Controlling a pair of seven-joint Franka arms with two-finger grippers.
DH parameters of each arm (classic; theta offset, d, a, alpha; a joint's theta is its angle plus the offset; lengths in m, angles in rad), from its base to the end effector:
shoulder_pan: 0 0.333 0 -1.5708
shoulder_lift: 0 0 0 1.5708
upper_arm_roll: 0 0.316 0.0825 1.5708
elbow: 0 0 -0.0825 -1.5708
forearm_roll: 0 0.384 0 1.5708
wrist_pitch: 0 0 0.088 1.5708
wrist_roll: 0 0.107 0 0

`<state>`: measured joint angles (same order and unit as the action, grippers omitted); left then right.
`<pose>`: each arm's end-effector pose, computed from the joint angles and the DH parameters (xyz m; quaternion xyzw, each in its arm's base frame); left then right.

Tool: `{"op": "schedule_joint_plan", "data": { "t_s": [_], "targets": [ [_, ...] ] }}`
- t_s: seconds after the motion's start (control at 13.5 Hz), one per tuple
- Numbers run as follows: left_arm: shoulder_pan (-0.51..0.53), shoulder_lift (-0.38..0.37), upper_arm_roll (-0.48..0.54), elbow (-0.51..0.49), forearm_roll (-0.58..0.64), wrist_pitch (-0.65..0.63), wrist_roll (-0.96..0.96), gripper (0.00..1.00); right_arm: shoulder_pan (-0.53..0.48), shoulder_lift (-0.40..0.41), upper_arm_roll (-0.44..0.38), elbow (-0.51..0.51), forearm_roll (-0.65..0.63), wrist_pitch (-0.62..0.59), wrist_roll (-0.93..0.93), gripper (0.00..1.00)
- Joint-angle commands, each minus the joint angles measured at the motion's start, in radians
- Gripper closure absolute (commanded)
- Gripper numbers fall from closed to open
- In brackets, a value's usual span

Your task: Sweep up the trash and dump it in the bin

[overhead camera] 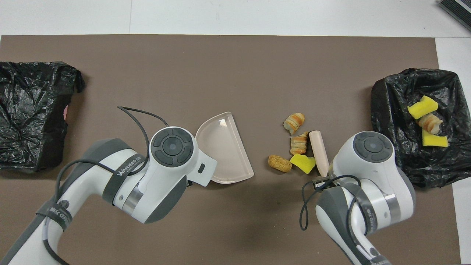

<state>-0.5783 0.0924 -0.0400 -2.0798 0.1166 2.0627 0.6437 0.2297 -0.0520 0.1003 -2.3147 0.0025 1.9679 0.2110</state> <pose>0.4524 -0.3139 0.3751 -0.7871 0.6126 0.0551 0.0472 0.4421 0.1516 0.3433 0.9875 0.0577 -0.1413 0.0407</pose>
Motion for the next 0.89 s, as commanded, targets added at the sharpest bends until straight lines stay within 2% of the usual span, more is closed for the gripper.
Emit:
{"op": "schedule_joint_plan", "data": {
  "t_s": [0.0,0.81],
  "targets": [
    [-0.026,-0.039,0.008,-0.078,0.018,0.048,0.005,1.0,-0.004,-0.017,0.001,-0.015,0.027,0.025,0.011,1.0],
    [-0.015,-0.057,0.008,-0.115,0.017,0.07,0.005,1.0,-0.004,-0.009,-0.001,-0.006,0.025,0.028,0.002,1.0]
  ]
}}
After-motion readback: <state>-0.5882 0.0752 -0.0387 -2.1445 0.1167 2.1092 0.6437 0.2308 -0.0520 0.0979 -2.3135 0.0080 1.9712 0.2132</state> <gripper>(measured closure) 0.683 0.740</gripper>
